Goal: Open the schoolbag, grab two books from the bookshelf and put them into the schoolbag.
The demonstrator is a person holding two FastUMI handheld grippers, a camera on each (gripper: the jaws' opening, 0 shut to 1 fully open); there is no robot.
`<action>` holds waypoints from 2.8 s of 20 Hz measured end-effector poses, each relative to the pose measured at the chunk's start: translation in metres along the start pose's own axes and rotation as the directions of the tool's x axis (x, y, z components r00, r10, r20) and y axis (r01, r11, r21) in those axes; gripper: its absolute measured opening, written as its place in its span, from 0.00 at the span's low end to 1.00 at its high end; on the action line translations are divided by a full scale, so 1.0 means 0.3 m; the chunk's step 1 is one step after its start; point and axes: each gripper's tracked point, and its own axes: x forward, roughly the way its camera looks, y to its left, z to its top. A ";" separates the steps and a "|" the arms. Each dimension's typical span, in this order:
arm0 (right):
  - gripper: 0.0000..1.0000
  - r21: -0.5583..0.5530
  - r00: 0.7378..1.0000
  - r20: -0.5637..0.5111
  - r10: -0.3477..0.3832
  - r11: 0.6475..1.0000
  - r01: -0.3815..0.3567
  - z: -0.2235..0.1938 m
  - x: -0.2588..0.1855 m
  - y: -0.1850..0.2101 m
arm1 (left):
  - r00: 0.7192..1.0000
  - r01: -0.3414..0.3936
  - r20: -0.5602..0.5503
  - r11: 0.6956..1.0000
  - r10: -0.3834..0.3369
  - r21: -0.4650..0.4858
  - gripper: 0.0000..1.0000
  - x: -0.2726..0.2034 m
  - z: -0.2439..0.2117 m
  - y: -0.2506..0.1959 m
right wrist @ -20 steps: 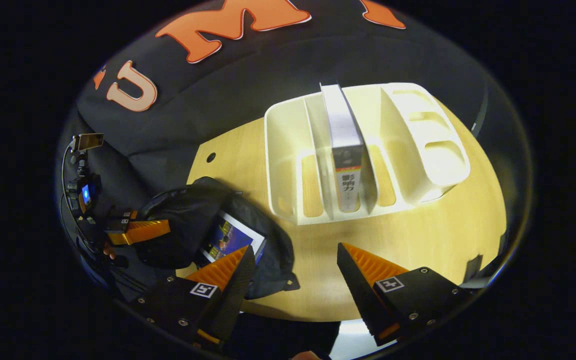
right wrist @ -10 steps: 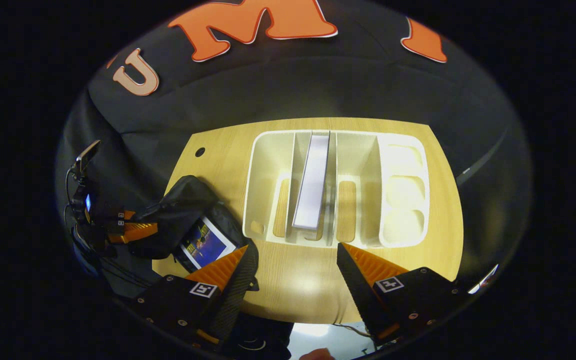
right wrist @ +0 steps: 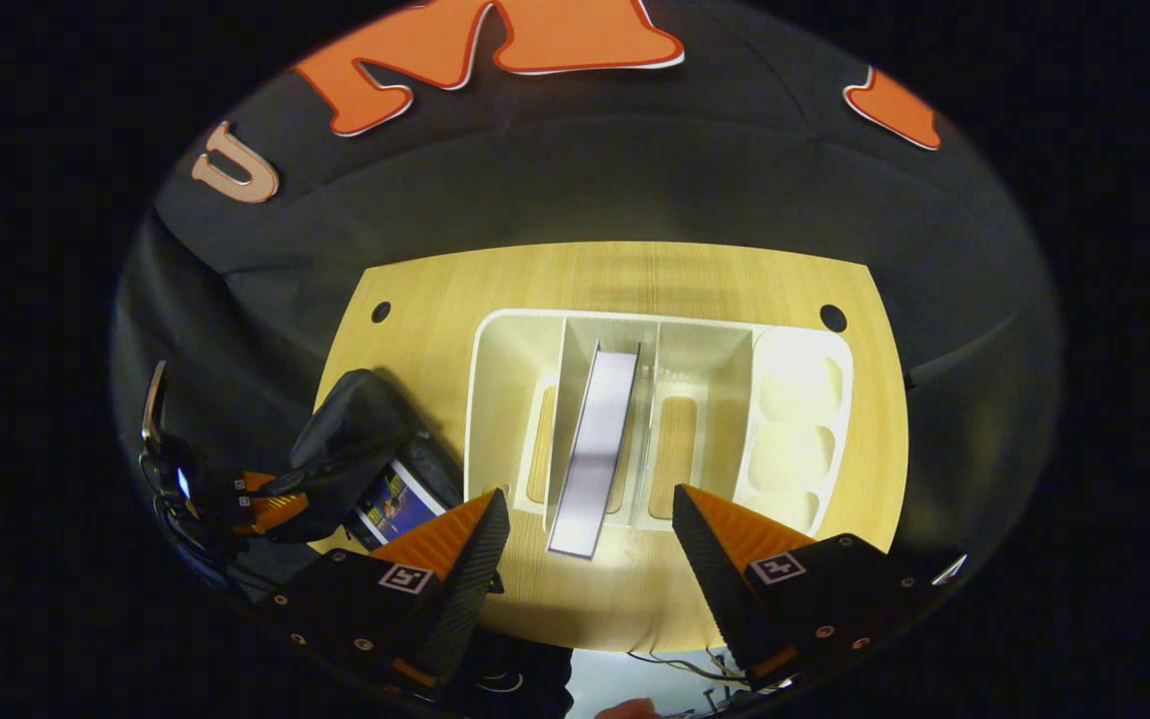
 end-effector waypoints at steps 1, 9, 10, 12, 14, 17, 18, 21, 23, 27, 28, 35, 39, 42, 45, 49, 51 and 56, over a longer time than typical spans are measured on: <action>0.99 0.012 1.000 -0.008 -0.011 1.000 0.011 0.007 0.023 -0.012 | 1.000 -0.002 0.000 1.000 0.002 -0.002 0.06 0.003 -0.001 0.001; 0.96 0.046 0.991 -0.125 -0.044 0.998 0.050 -0.004 0.218 -0.015 | 1.000 -0.014 0.007 0.998 0.014 -0.061 0.06 0.005 -0.010 -0.007; 0.93 0.048 0.990 -0.137 -0.042 0.998 0.049 -0.003 0.238 -0.006 | 1.000 -0.018 0.008 0.998 0.019 -0.067 0.06 0.006 -0.013 -0.006; 0.85 0.044 0.985 -0.168 -0.044 0.998 0.052 -0.020 0.278 0.005 | 1.000 -0.020 0.008 0.997 0.021 -0.074 0.06 0.003 -0.017 -0.002; 0.67 0.043 0.978 -0.195 -0.076 0.995 0.086 -0.040 0.307 -0.005 | 1.000 -0.020 0.006 0.997 0.020 -0.081 0.06 0.006 -0.014 -0.006; 0.43 0.082 0.970 -0.212 -0.122 0.986 0.142 -0.058 0.327 -0.019 | 1.000 -0.012 0.013 0.995 0.014 -0.095 0.06 0.015 -0.017 -0.016; 0.40 0.085 0.968 -0.210 -0.139 0.983 0.160 -0.064 0.319 -0.025 | 1.000 -0.011 0.016 0.995 0.012 -0.096 0.06 0.017 -0.020 -0.015; 0.37 0.101 0.967 -0.204 -0.154 0.979 0.178 -0.092 0.300 -0.023 | 1.000 0.011 0.020 0.996 -0.009 -0.084 0.06 0.034 -0.037 -0.024; 0.43 0.113 0.965 -0.206 -0.160 0.976 0.186 -0.119 0.281 -0.020 | 1.000 0.017 0.024 0.997 -0.015 -0.073 0.06 0.028 -0.039 -0.018; 0.36 0.117 0.967 -0.194 -0.166 0.974 0.191 -0.165 0.217 -0.007 | 0.999 0.031 0.038 0.999 -0.030 -0.044 0.06 0.016 -0.046 -0.024; 0.35 0.112 0.968 -0.185 -0.169 0.975 0.192 -0.177 0.195 0.000 | 0.999 0.034 0.041 0.999 -0.033 -0.034 0.06 0.015 -0.044 -0.024; 0.36 0.121 0.976 -0.144 -0.162 0.976 0.180 -0.294 0.078 0.053 | 0.997 0.058 0.052 0.998 -0.058 0.006 0.06 -0.001 -0.055 -0.022; 0.35 0.137 0.980 -0.132 -0.150 0.976 0.168 -0.394 0.025 0.088 | 0.996 0.076 0.050 0.996 -0.078 0.042 0.06 0.001 -0.056 -0.023; 0.35 0.170 0.979 -0.136 -0.150 0.970 0.172 -0.488 -0.008 0.092 | 0.994 0.095 0.045 0.993 -0.098 0.063 0.06 0.002 -0.057 -0.022; 0.35 0.214 0.980 -0.137 -0.148 0.961 0.175 -0.573 -0.035 0.096 | 0.993 0.111 0.040 0.990 -0.115 0.088 0.06 0.002 -0.058 -0.022; 0.36 0.291 0.988 -0.109 -0.106 0.947 0.133 -0.651 -0.068 0.133 | 0.991 0.129 0.032 0.984 -0.134 0.124 0.06 0.002 -0.060 -0.029; 0.36 0.326 0.992 -0.093 -0.085 0.939 0.111 -0.686 -0.085 0.156 | 0.990 0.136 0.028 0.981 -0.141 0.135 0.06 0.000 -0.061 -0.028; 0.35 0.412 0.999 -0.038 -0.003 0.911 0.018 -0.750 -0.099 0.236 | 0.988 0.147 0.026 0.977 -0.153 0.152 0.06 0.004 -0.060 -0.030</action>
